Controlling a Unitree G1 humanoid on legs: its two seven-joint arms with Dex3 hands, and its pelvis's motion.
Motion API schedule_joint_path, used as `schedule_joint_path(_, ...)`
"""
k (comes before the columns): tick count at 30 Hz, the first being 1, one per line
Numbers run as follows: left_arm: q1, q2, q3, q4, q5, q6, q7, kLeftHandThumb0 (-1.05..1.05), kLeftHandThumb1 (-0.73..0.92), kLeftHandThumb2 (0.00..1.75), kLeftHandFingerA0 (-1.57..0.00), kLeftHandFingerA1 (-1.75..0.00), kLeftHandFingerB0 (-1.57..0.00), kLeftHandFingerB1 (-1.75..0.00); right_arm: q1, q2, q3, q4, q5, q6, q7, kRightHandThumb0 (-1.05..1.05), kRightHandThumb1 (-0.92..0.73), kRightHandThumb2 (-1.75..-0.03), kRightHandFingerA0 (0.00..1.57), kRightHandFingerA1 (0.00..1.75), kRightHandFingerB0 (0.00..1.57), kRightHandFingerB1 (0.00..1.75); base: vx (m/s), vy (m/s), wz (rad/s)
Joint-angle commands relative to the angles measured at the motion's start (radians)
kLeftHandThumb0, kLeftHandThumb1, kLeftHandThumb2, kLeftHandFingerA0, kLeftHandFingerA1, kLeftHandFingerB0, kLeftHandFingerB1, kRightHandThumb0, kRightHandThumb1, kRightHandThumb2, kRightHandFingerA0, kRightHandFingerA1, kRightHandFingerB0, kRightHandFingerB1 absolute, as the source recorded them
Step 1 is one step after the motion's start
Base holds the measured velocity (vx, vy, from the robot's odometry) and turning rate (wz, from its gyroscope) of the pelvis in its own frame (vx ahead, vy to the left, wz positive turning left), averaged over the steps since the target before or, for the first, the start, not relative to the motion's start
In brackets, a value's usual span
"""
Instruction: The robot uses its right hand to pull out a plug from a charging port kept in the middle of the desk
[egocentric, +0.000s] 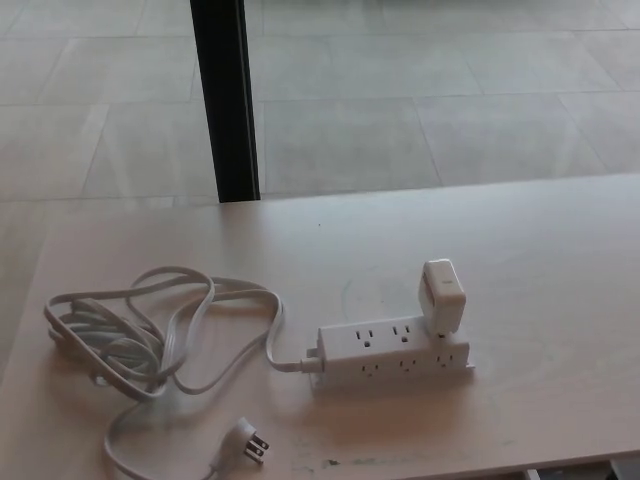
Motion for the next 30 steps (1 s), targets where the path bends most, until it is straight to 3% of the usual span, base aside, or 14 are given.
schedule_joint_path(1, -0.012, 0.029, 0.044, 0.030, -0.041, -0.082, 0.040, -0.46, 0.51, 0.56, -0.87, -0.78, -0.66, -0.45, -0.062, -0.080, -0.118, -0.119, 0.154, 0.042, 0.014, -0.95, -0.32, -0.82, 1.03, 0.80, 0.25, 0.81, 0.00, 0.000, 0.00)
schedule_joint_path(3, -0.011, 0.028, 0.050, 0.032, -0.047, -0.092, 0.025, -0.45, 0.51, 0.56, -0.82, -0.78, -0.65, -0.45, -0.073, -0.128, -0.106, -0.259, 0.156, 0.123, 0.075, -0.95, -0.49, -0.56, 0.97, 0.77, 0.15, 0.81, 0.00, 0.000, 0.00)
schedule_joint_path(5, -0.011, 0.029, 0.049, 0.031, -0.042, -0.088, 0.027, -0.46, 0.51, 0.56, -0.89, -0.85, -0.65, -0.45, -0.094, -0.152, -0.105, -0.299, 0.175, 0.159, 0.107, -1.05, -0.50, -0.57, 1.03, 0.66, 0.34, 0.69, 0.00, 0.000, 0.00)
schedule_joint_path(6, -0.011, 0.027, 0.052, 0.032, -0.046, -0.089, 0.024, -0.48, 0.50, 0.56, -0.87, -0.82, -0.66, -0.45, -0.125, -0.183, -0.099, -0.397, 0.198, 0.218, 0.126, -0.94, -0.36, -0.81, 1.04, 0.71, 0.15, 0.75, 0.00, 0.000, 0.00)
schedule_joint_path(7, -0.012, 0.027, 0.055, 0.034, -0.050, -0.091, 0.020, -0.49, 0.50, 0.56, -0.82, -0.72, -0.65, -0.44, -0.159, -0.218, -0.080, -0.467, 0.205, 0.244, 0.153, -1.05, -0.52, -0.57, 0.98, 0.69, 0.20, 0.81, 0.00, 0.000, 0.00)
schedule_joint_path(10, -0.016, 0.029, 0.057, 0.040, -0.055, -0.088, 0.011, -0.50, 0.50, 0.56, -0.82, -0.76, -0.65, -0.45, -0.227, -0.276, -0.041, -0.544, 0.216, 0.276, 0.207, -1.05, -0.51, -0.57, 0.93, 0.68, 0.19, 0.78, 0.00, 0.000, 0.00)
schedule_joint_path(11, -0.015, 0.029, 0.060, 0.040, -0.059, -0.088, 0.006, -0.50, 0.50, 0.55, -0.87, -0.84, -0.65, -0.45, -0.258, -0.295, -0.013, -0.593, 0.211, 0.231, 0.244, -1.00, -0.58, -0.60, 0.97, 0.81, 0.07, 0.63, 0.00, 0.000, 0.00)
schedule_joint_path(12, -0.015, 0.029, 0.061, 0.040, -0.060, -0.088, 0.004, -0.51, 0.50, 0.56, -0.89, -0.85, -0.65, -0.45, -0.278, -0.314, 0.012, -0.635, 0.203, 0.216, 0.266, -0.86, -0.45, -0.95, 0.73, 0.77, 0.00, 0.43, 0.00, 0.000, 0.00)
schedule_joint_path(13, -0.015, 0.028, 0.061, 0.041, -0.061, -0.088, 0.002, -0.51, 0.50, 0.55, -0.86, -0.79, -0.66, -0.45, -0.304, -0.336, 0.041, -0.683, 0.199, 0.235, 0.279, -1.04, -0.52, -0.91, 0.69, 0.77, 0.06, 0.27, 0.00, 0.000, 0.00)
schedule_joint_path(19, -0.016, 0.033, 0.060, 0.043, -0.065, -0.082, -0.011, -0.50, 0.50, 0.56, -0.83, -0.75, -0.65, -0.45, -0.525, -0.385, 0.236, -0.788, 0.126, 0.337, 0.282, -0.88, -0.45, -0.85, 0.63, 0.73, 0.12, 0.03, 0.00, 0.000, 0.00)
schedule_joint_path(23, -0.009, 0.036, 0.056, 0.026, -0.060, -0.074, -0.004, -0.53, 0.51, 0.55, -0.83, -0.79, -0.66, -0.44, -0.727, -0.315, 0.408, -0.768, 0.036, 0.359, 0.248, -0.87, -0.41, -0.69, 0.76, 0.93, 0.09, 0.24, 0.00, 0.000, 0.00)
schedule_joint_path(28, -0.015, 0.043, 0.056, 0.021, -0.061, -0.060, 0.005, -0.54, 0.50, 0.56, -0.83, -0.81, -0.64, -0.45, -0.845, -0.284, 0.568, -0.784, -0.051, 0.377, 0.244, -0.83, -0.44, -0.84, 0.79, 0.97, 0.07, 0.41, 0.00, 0.000, 0.00)
schedule_joint_path(29, -0.014, 0.044, 0.057, 0.023, -0.062, -0.063, 0.002, -0.54, 0.51, 0.56, -0.86, -0.81, -0.64, -0.45, -0.868, -0.279, 0.600, -0.778, -0.068, 0.381, 0.246, -0.39, -0.16, -0.85, 0.85, 0.93, 0.00, 0.49, 0.00, 0.000, 0.00)
schedule_joint_path(30, -0.014, 0.046, 0.055, 0.027, -0.061, -0.067, -0.001, -0.54, 0.51, 0.56, -0.86, -0.81, -0.64, -0.45, -0.878, -0.277, 0.619, -0.770, -0.079, 0.367, 0.247, -0.39, -0.16, -0.85, 0.85, 0.93, 0.00, 0.49, 0.00, 0.000, 0.00)
